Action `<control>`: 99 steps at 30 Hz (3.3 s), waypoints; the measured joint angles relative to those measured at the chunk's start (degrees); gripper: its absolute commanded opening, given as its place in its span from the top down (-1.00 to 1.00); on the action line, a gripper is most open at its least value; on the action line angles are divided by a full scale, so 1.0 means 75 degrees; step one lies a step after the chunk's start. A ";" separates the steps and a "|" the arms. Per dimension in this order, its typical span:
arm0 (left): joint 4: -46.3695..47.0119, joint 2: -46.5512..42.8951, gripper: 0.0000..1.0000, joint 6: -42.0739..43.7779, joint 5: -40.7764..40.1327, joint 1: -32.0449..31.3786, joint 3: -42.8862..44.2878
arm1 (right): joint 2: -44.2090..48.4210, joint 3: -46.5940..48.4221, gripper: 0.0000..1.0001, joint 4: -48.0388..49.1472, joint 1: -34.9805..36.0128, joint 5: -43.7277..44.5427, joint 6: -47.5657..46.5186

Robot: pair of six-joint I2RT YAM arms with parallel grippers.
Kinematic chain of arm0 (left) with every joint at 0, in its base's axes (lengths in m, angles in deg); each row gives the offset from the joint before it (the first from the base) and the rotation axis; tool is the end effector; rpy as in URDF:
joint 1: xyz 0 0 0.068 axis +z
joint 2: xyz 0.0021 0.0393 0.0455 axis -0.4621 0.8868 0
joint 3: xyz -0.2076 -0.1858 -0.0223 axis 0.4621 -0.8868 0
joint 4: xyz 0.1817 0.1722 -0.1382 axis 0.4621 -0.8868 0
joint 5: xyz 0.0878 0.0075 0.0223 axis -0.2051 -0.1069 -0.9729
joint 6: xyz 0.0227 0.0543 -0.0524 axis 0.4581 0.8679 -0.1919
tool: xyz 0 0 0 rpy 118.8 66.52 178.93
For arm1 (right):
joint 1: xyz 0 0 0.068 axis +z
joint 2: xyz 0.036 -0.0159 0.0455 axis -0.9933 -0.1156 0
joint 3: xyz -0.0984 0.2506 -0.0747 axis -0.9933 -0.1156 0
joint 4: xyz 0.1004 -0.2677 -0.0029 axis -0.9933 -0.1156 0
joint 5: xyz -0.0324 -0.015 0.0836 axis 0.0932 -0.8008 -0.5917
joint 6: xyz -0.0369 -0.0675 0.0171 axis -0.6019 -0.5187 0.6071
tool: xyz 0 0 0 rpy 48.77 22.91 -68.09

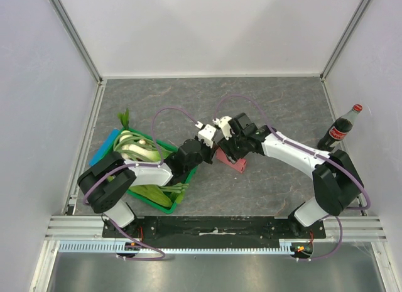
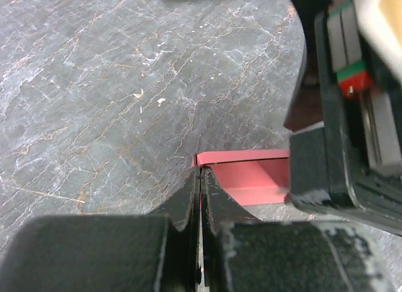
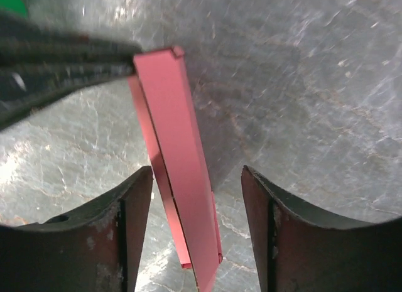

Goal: Fold the paper box

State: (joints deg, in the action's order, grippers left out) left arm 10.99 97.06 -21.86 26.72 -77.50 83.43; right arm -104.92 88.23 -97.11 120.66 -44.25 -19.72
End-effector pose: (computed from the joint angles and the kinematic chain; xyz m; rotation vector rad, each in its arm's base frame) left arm 0.2430 -0.2765 0.1542 0.5838 1.7979 -0.5921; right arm 0.2764 0.2152 0.1791 -0.8849 2.4950 0.2890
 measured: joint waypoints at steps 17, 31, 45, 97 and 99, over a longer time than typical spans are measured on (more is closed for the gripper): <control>-0.1504 -0.0047 0.96 -0.0309 -0.1652 -0.0647 0.0697 | 0.2506 -0.0341 0.24 -0.1279 -0.0154 0.1145 0.2253; -0.1947 -0.0038 0.96 -0.0306 -0.1827 -0.0726 0.0921 | 0.2602 -0.1099 0.24 -0.1084 -0.0154 0.1139 0.2384; -0.2002 -0.0032 0.96 -0.0297 -0.1836 -0.0772 0.0950 | 0.2352 -0.1209 0.89 -0.0408 -0.0128 0.1422 0.2323; -0.2253 0.0015 0.96 -0.0012 -0.3037 -0.1189 0.1017 | 0.1976 -0.1122 0.26 -0.0300 -0.1309 -0.0720 0.5324; -0.2250 0.0026 0.96 -0.0012 -0.3028 -0.1195 0.1032 | 0.1999 -0.1122 0.29 -0.0303 -0.1177 -0.0498 0.5129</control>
State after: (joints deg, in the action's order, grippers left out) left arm -5.88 97.26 -21.95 4.01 -86.46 91.17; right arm -89.93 79.82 -99.38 111.83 -47.99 18.75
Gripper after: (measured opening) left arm 0.025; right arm 0.364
